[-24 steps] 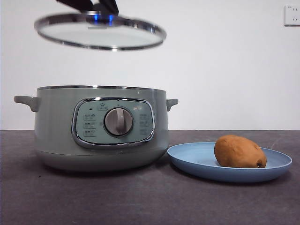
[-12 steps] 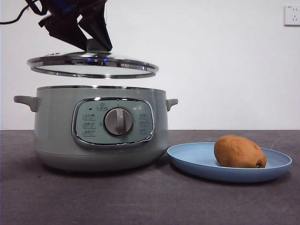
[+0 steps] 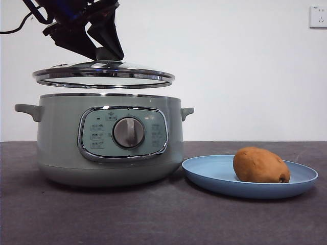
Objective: Take the potato out from the steamer,put the potato on the plate,close the lid
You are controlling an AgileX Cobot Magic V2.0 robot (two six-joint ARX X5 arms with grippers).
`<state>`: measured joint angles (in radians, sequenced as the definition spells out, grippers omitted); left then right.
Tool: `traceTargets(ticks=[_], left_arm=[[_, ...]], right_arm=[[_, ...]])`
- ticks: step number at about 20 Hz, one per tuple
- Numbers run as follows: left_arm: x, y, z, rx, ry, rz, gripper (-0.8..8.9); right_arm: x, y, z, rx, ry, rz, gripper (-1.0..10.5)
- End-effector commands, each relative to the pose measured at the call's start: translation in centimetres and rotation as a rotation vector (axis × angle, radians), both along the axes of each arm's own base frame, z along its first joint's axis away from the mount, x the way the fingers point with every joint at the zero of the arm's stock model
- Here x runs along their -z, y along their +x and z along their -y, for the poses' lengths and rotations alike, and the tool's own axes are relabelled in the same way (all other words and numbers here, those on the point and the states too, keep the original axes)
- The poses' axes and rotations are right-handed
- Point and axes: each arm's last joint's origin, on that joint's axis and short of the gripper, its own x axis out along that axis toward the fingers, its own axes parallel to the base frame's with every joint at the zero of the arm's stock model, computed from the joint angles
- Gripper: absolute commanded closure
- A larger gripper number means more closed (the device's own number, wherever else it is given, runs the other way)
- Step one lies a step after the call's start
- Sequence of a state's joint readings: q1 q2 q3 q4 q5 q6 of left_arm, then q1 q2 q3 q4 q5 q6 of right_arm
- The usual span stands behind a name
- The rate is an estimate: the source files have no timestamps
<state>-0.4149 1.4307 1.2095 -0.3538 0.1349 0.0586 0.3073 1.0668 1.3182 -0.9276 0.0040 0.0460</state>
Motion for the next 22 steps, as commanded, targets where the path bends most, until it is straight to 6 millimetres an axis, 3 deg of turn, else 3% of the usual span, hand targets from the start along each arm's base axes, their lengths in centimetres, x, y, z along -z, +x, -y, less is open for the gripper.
traceTargets(ticks=[1,8,19,20,22], left_arm=[[-0.2,0.5,0.3,0.019,-0.040,0.023,8.22],[2.1,1.8,0.8,0.005,-0.023,-0.060,8.22],[4.5,2.0,1.1,-0.011,0.026,-0.205,8.05],[4.4,2.0,1.1,-0.011,0.025,-0.203,7.36],[4.4,2.1,1.0,-0.018,0.022,-0.204,4.94]], right_arm=[[-0.1,0.0,0.0,0.008,0.006,0.001,4.1],[0.1,-0.1,0.0,0.008,0.002,-0.013,4.1],[0.1,-0.1,0.0,0.008,0.001,-0.017,4.1],[0.1,-0.1,0.0,0.008,0.001,-0.017,4.1],[0.1,-0.1,0.0,0.008,0.001,-0.017,4.1]])
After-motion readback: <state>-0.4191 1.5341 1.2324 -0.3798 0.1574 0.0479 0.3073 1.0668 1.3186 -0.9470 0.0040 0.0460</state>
